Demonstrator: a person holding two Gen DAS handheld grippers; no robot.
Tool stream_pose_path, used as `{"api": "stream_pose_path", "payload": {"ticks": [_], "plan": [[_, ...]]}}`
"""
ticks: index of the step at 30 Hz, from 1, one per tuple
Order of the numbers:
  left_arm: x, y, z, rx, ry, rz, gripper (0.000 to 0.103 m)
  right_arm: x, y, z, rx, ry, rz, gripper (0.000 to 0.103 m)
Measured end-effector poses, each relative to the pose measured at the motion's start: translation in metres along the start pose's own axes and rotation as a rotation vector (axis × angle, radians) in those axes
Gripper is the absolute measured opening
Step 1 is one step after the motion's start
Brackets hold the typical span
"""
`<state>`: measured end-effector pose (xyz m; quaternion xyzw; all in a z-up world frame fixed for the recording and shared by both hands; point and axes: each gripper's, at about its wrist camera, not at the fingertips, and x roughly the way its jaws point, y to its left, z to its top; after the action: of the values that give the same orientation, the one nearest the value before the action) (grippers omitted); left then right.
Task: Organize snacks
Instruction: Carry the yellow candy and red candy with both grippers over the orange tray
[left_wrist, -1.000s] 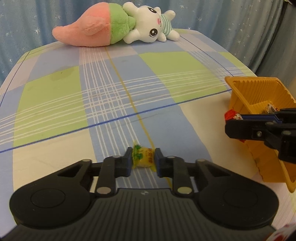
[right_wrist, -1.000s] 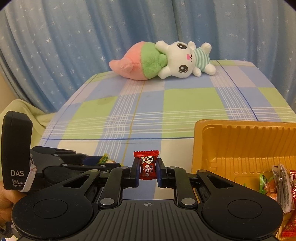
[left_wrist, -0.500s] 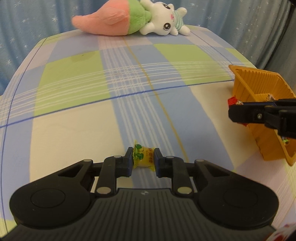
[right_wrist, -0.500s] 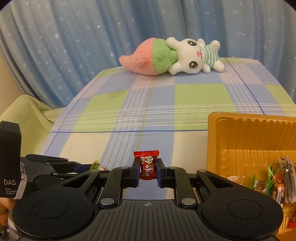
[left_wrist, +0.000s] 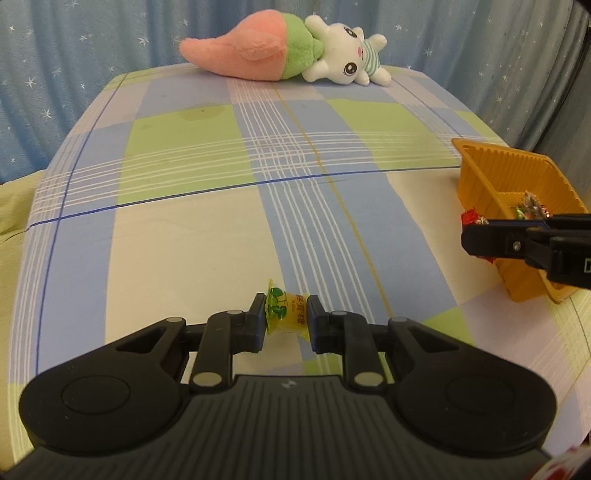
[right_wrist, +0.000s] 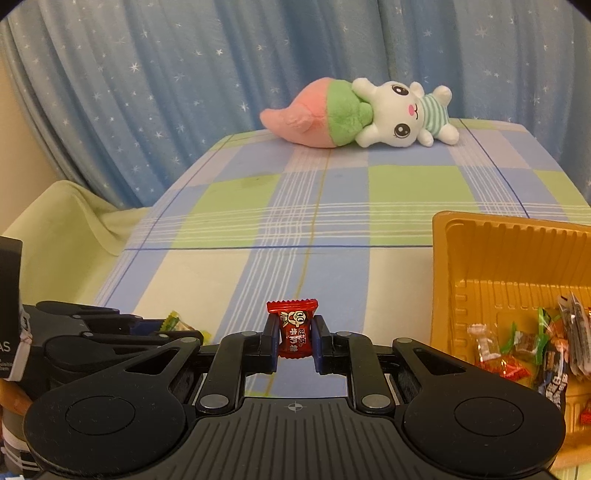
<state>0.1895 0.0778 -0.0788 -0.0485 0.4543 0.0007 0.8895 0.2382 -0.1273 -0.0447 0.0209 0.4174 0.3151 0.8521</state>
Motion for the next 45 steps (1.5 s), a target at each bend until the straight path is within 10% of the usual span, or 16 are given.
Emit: {"api": "stream_pose_path", "payload": {"ticks": [22, 45], "plan": [[-0.059, -0.103, -0.002, 0.093, -0.086, -0.096, 0.020, -0.113, -0.072, -0.048, 0.099, -0.051, -0.095, 0.018], [0.001, -0.233, 0.068, 0.147, -0.115, -0.096, 0.020, -0.149, -0.207, -0.020, 0.147, -0.119, -0.150, 0.018]]}}
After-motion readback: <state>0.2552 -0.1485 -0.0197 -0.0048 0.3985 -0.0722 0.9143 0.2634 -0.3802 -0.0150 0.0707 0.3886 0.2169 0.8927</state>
